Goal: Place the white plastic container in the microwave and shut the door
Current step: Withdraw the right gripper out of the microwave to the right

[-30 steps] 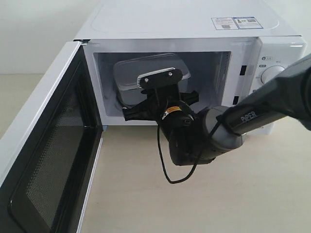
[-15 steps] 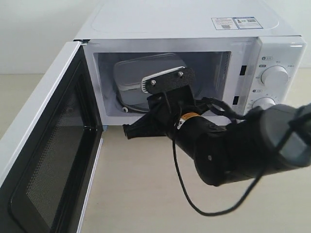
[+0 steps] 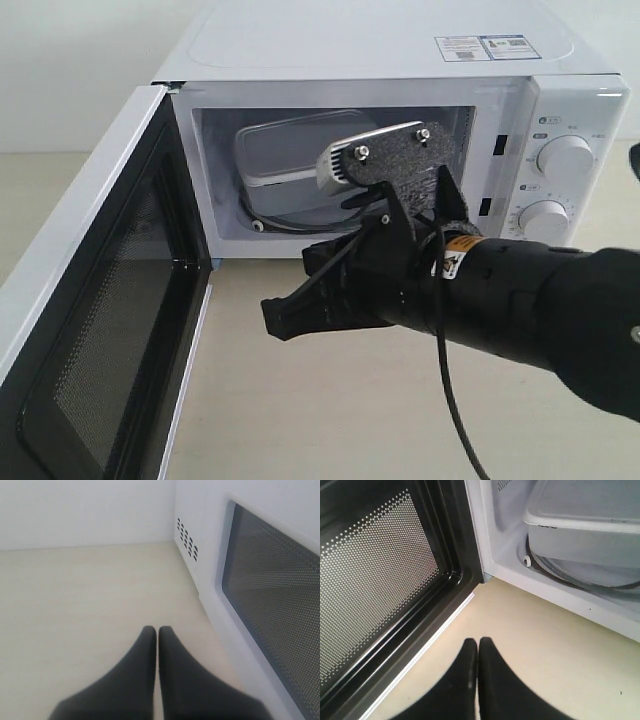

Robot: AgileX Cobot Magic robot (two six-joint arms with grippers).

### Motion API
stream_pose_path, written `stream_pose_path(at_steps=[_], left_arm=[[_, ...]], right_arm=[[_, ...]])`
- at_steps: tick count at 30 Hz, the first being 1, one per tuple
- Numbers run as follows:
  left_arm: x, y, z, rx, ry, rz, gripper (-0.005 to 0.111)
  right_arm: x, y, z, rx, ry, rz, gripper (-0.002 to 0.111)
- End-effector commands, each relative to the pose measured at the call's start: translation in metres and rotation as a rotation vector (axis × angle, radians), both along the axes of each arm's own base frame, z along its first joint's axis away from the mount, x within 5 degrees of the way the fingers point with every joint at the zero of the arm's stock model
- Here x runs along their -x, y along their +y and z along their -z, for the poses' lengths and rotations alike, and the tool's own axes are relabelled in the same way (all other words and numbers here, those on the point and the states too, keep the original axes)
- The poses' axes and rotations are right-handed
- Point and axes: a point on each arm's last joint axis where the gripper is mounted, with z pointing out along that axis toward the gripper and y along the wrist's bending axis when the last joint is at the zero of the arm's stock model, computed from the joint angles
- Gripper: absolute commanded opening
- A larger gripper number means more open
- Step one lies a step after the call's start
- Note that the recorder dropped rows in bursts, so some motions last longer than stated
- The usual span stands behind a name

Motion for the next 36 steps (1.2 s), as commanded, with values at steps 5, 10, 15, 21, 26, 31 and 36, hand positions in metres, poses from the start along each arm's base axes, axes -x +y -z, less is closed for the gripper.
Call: stream_pose_path(at_steps=[5, 10, 15, 21, 26, 31, 36], left_arm=[[0.000, 0.000, 0.001, -0.007, 0.001, -0.002, 0.004], [0.000, 0.000, 0.001, -0.007, 0.001, -0.002, 0.004], [0.000, 0.000, 0.001, -0.007, 0.001, -0.002, 0.004], [0.000, 0.000, 0.001, -0.007, 0.001, -0.002, 0.004], [0.000, 0.000, 0.001, -0.007, 0.001, -0.002, 0.004], [0.000, 0.000, 0.001, -0.007, 0.001, -0.002, 0.004], [0.000, 0.000, 0.001, -0.007, 0.001, -0.002, 0.004]], right_arm=[[0.002, -0.002, -0.004, -0.014, -0.016, 0.004, 0.000], [0.002, -0.002, -0.004, -0.014, -0.016, 0.004, 0.000], [0.002, -0.002, -0.004, -0.012, -0.016, 0.002, 0.000], [0.002, -0.002, -0.004, 0.031, -0.046, -0.027, 0.000], [0.006, -0.002, -0.004, 0.074, -0.033, -0.071, 0.000], [0.019, -0.007, -0.015, 0.102, -0.010, -0.149, 0.000], [0.037, -0.021, -0.036, 0.101, -0.075, -0.205, 0.000]])
